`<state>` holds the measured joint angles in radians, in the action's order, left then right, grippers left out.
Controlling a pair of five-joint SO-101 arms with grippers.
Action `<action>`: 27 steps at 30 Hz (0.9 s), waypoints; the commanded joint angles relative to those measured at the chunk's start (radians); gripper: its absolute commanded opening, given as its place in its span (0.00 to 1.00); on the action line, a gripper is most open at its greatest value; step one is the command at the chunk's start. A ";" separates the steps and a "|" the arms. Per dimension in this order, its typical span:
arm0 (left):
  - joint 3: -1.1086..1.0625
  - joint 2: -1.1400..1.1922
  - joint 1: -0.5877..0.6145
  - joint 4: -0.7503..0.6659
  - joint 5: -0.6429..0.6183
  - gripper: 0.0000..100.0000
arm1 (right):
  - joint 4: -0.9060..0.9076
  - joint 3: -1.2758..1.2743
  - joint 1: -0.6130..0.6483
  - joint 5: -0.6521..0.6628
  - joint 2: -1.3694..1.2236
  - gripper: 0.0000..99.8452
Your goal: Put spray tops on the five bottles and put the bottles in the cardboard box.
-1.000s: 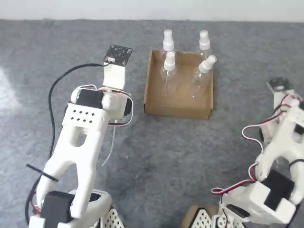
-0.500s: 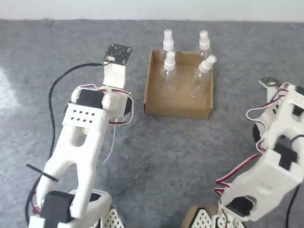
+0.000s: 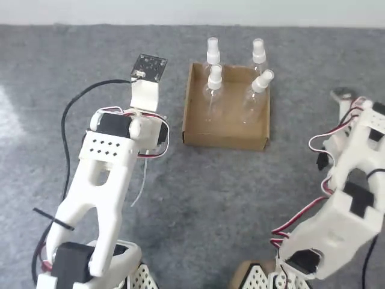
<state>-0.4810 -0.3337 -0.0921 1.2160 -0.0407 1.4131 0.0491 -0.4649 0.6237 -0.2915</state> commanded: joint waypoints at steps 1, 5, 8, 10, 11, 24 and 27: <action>0.058 -0.095 0.037 0.008 -0.011 0.01 | 0.013 0.064 0.044 -0.074 0.232 0.01; 0.159 -0.206 0.107 0.061 -0.012 0.01 | 0.004 -0.040 0.196 -0.150 0.472 0.01; 0.249 -0.293 0.135 0.100 -0.014 0.01 | -0.038 -0.176 0.398 -0.226 0.662 0.01; 0.303 -0.339 0.147 0.118 -0.015 0.01 | -0.097 -0.285 0.544 -0.279 0.780 0.01; 0.326 -0.361 0.147 0.121 -0.018 0.01 | -0.133 -0.348 0.627 -0.302 0.831 0.01; 0.538 -0.451 0.166 0.075 -0.342 0.01 | -0.656 -0.876 1.184 -0.397 1.150 0.01; 0.536 -0.446 0.166 0.044 -0.420 0.01 | -0.777 -0.928 1.260 -0.393 1.150 0.01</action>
<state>0.0130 -0.7710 0.0767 1.3050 -0.3874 0.7503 -0.8654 0.7334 0.2386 0.8178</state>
